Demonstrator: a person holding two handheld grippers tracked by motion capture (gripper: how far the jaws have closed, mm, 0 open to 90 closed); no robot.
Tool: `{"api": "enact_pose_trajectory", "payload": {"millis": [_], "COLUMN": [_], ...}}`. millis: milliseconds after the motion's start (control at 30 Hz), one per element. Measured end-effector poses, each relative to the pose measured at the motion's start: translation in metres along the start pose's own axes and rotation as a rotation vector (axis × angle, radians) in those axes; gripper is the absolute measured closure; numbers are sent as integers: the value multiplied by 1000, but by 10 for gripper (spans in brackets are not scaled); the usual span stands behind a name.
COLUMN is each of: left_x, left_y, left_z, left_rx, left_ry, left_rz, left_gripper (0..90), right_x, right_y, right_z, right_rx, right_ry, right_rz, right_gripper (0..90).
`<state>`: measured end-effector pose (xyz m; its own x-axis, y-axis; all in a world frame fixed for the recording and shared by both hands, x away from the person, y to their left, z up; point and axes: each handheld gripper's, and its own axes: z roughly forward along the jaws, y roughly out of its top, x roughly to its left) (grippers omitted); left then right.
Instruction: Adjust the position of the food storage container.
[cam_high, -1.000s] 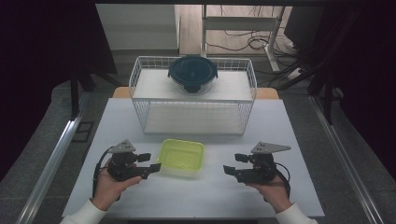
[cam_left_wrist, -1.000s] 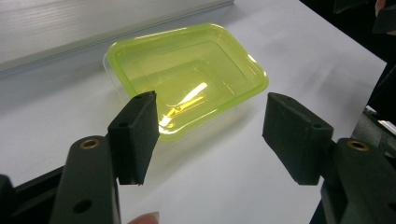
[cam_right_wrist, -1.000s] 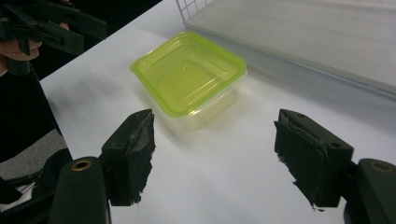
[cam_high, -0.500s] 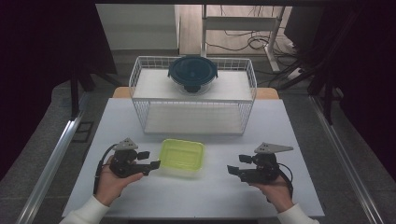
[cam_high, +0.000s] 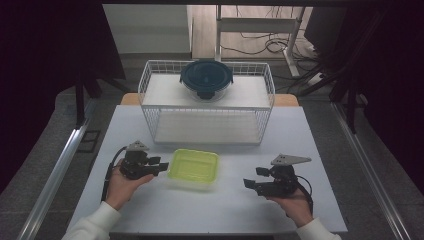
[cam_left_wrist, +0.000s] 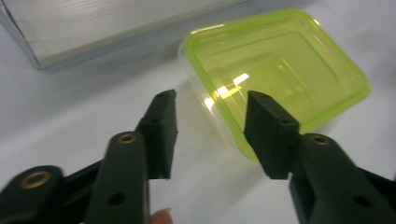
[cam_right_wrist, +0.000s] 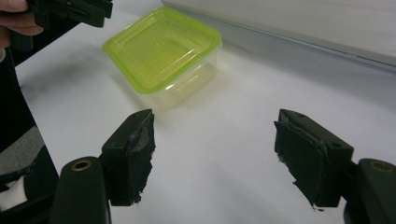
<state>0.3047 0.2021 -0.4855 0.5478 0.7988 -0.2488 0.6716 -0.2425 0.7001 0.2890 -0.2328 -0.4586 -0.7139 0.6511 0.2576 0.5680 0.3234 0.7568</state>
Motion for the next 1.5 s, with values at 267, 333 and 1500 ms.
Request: {"api": "enact_pose_trajectory", "payload": {"millis": [267, 333, 1500], "left_x": [15, 20, -7], "left_y": [21, 25, 13], "left_z": [23, 32, 60], "left_rx": [86, 117, 227], "left_ry": [12, -3, -117], "left_rz": [15, -7, -24], "left_gripper": [900, 900, 900], "right_x": [1, 1, -4], "right_y": [3, 5, -3], "right_z": [-1, -1, -6], "right_rx": [-17, -17, -9], "right_ry": [-12, -14, -41], "right_rz": [4, 8, 31], "right_gripper": [286, 287, 286]}}
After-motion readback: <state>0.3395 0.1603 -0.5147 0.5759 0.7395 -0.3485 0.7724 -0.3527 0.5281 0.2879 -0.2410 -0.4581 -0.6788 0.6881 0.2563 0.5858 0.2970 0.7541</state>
